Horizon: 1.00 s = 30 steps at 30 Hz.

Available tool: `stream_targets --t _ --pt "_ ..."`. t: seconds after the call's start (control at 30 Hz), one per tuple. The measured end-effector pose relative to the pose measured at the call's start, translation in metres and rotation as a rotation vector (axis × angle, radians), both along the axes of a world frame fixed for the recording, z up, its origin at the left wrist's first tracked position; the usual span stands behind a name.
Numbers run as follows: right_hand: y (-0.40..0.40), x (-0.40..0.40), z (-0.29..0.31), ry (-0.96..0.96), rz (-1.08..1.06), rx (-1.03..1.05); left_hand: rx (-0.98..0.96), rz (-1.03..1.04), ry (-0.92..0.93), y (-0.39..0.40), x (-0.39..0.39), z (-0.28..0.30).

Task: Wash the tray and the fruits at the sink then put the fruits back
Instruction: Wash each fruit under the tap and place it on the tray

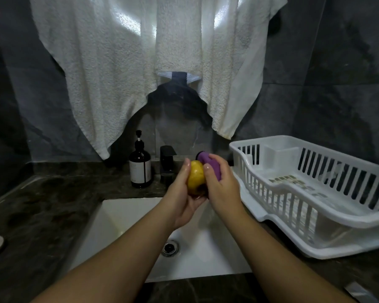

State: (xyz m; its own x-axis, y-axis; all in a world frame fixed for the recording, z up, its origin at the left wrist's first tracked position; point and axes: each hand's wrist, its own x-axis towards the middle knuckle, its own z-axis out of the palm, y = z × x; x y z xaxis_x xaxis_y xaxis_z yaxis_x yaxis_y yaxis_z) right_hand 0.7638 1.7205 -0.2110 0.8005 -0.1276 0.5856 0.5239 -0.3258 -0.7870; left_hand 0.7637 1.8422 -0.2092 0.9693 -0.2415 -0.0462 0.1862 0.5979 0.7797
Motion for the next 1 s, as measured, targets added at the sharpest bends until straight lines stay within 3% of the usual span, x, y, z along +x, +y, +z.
stream_targets --t 0.07,0.13,0.23,0.37,0.47,0.6,0.73,0.9,1.0 --pt "0.003 -0.004 0.002 -0.067 -0.046 -0.084 0.118 0.044 -0.011 -0.002 0.0 0.003" --pt "0.001 -0.004 0.0 -0.122 -0.054 -0.139 0.097 0.095 -0.022 -0.001 0.004 0.006" --pt "-0.003 0.004 -0.002 0.003 -0.03 0.011 -0.002 0.104 0.04 -0.004 0.007 0.006" --pt "0.001 0.001 -0.006 -0.086 -0.102 -0.124 0.087 0.097 0.091 -0.003 0.01 0.007" --pt "-0.003 0.005 -0.006 -0.021 -0.095 -0.059 0.081 0.128 0.079 0.0 0.008 0.012" --pt "0.003 0.001 -0.003 -0.133 -0.101 -0.241 0.155 0.059 0.057 0.0 0.001 0.016" --pt "-0.003 0.005 0.0 0.023 -0.039 -0.035 0.14 0.078 0.055 0.004 -0.001 0.012" --pt "0.002 -0.002 0.0 -0.127 -0.057 -0.25 0.219 0.027 0.084 0.01 -0.002 0.011" --pt "-0.006 0.003 0.0 0.002 -0.053 -0.098 0.156 -0.016 0.068 0.015 -0.003 0.012"
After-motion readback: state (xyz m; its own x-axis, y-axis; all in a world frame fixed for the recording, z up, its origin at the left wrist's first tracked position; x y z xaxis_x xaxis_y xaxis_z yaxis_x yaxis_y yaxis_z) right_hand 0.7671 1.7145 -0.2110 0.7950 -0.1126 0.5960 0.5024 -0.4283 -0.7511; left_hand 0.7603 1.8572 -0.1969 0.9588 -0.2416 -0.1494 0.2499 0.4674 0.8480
